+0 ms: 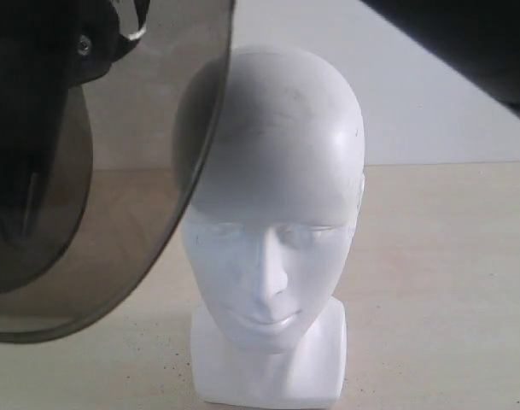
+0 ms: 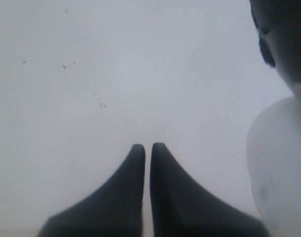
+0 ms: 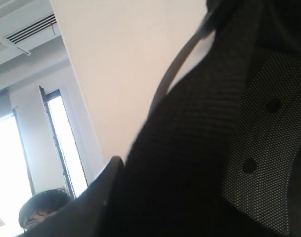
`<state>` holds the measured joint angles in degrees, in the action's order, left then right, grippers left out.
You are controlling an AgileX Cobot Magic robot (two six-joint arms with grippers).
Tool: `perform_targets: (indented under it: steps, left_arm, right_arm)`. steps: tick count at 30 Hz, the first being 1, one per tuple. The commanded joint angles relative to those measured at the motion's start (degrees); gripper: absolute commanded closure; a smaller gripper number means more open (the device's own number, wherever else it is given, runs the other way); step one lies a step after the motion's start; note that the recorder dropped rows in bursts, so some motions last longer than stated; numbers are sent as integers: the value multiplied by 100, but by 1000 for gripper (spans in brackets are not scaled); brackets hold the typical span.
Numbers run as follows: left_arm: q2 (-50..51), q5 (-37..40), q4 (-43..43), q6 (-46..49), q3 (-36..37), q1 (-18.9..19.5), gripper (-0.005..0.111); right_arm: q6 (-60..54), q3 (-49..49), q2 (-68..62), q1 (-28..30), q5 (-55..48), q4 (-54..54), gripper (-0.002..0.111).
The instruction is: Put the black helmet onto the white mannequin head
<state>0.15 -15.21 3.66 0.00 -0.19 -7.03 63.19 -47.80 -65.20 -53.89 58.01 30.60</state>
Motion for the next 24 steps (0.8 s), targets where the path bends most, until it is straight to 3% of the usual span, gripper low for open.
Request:
perform_targets:
  steps: [1, 12, 18, 24]
  left_arm:
    - [-15, -452, -4, -418, 19, 17, 102]
    - [-15, -525, -111, -1552, -42, 17, 102]
    - [96, 289, -1115, -1907, -1008, 17, 102]
    - [909, 717, -1738, -2248, -2285, 17, 102]
  right_arm:
    - [-335, -83, 121, 26, 193, -387, 108]
    - [-335, -83, 121, 26, 78, -375, 108]
    - [-335, -83, 121, 26, 79, -180, 108]
    - [-377, -83, 121, 26, 18, -178, 108]
